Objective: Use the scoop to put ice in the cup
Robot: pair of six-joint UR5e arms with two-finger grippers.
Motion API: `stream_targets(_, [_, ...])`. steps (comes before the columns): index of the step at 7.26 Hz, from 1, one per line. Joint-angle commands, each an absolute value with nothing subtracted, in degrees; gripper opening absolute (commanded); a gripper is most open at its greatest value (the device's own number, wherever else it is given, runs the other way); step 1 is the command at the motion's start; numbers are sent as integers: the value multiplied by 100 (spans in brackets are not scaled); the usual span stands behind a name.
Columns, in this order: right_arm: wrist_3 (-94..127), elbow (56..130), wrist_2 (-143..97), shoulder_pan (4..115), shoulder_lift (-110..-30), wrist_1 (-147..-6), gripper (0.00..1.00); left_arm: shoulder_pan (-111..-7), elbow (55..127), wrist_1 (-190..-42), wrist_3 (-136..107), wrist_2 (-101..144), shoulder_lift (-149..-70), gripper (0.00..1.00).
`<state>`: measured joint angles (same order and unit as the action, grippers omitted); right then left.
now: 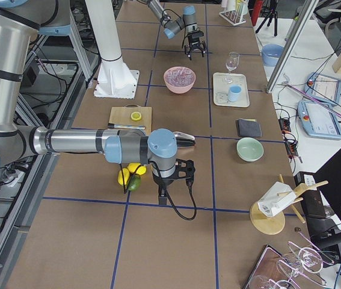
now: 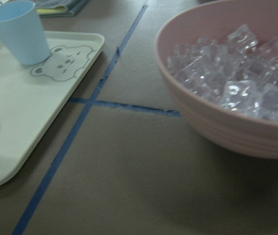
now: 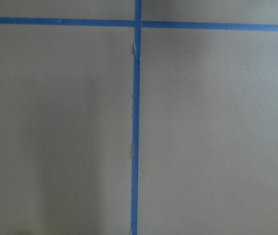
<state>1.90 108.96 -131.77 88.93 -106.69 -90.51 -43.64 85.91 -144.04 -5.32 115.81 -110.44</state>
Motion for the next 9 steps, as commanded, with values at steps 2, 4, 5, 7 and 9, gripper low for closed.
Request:
stream_targets(2, [193,10855,-13175,8895,-10670,-9044,100,-5936,9754,-11282,-327,12076,-10653,100])
stream_targets(4, [167,10846,-13175,8895,-10679,-9053,100,-7367,9555,-10507,-167,12529,-10398,100])
stream_targets(5, [219,10837,-13184,8895,-10679,-9053,100,-8035,9467,-9990,-158,12890,-10215,100])
stream_targets(7, [167,10811,-13210,8903,-10652,-9053,100,-8909,9405,-9425,-210,13270,-9766,100])
stream_targets(9, [149,10828,-13245,8903,-10608,-9070,100,-9490,9229,-9202,-194,13359,-9494,100])
